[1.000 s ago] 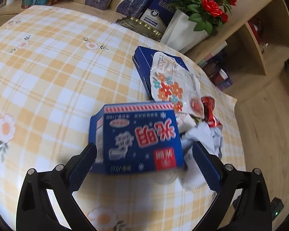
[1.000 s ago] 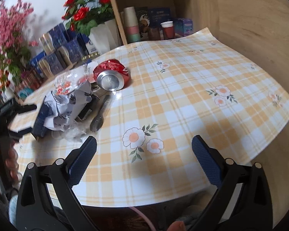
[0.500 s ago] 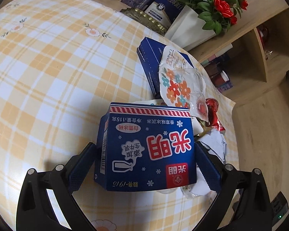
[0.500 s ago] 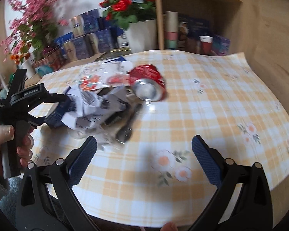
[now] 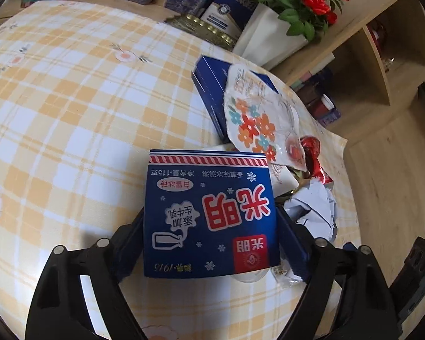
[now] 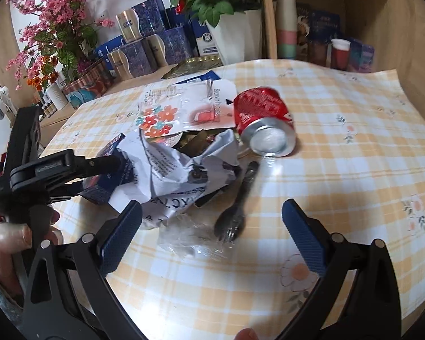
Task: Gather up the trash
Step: 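Grasp the crumpled white plastic bag with the right gripper and lift it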
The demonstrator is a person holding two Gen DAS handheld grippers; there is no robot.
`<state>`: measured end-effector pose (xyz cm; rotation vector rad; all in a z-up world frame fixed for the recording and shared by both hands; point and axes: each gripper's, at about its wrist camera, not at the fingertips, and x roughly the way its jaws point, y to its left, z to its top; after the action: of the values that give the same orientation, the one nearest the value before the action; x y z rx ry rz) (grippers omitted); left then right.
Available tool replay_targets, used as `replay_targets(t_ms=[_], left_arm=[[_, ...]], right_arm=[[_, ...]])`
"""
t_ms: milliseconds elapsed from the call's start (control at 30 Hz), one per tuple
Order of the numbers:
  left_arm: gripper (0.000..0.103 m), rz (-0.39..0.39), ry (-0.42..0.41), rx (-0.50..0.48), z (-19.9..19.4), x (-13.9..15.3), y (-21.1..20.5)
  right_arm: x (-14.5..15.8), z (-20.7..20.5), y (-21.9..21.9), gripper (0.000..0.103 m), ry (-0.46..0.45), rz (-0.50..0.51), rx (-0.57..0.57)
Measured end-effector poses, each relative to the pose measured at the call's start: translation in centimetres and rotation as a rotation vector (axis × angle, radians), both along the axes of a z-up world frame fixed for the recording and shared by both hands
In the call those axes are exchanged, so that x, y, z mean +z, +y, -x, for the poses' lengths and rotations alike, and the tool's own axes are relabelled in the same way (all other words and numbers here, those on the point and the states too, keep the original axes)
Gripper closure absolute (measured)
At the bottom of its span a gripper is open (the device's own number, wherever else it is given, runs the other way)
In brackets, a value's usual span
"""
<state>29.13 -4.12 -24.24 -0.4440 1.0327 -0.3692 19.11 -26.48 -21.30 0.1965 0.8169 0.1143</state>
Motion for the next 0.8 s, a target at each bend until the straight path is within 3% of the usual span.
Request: replay_targets(t_ms=[167,333,467,567,700,800], left_arm=[[0.022,0.023,-0.073,0.028,1.6,1.9,2.4],[0.022,-0.014,-0.156,0.051,4.2,3.8,4.5],[0.022,0.0,-0.174,0.079,6.0,4.2,6.4],[0.022,-0.008,-0.192,0.096,7.6,4.3,7.7],[0.022,-0.022,-0.218,0.102,9.6,4.4,9.0],[0.022,-0.046,-0.234,0.095,10.9,4.4,9.5]], right_arm=[[-0.1,-1.1,0.9,0.006,0.011,-0.054,0.017],[-0.6,-3.5,2.0,0.006,0.044,-0.092,0.006],[-1.9,-5.9,2.6,0.006,0.118,-0.069,-0.027],[-2.6,-6.8,2.3,0.005,0.147,-0.105,-0.053],[-2.8,-7.2,2.2,0.006,0.151,-0.144,-0.059],[-1.6,-6.1,2.4,0.015,0.092,-0.163,-0.05]])
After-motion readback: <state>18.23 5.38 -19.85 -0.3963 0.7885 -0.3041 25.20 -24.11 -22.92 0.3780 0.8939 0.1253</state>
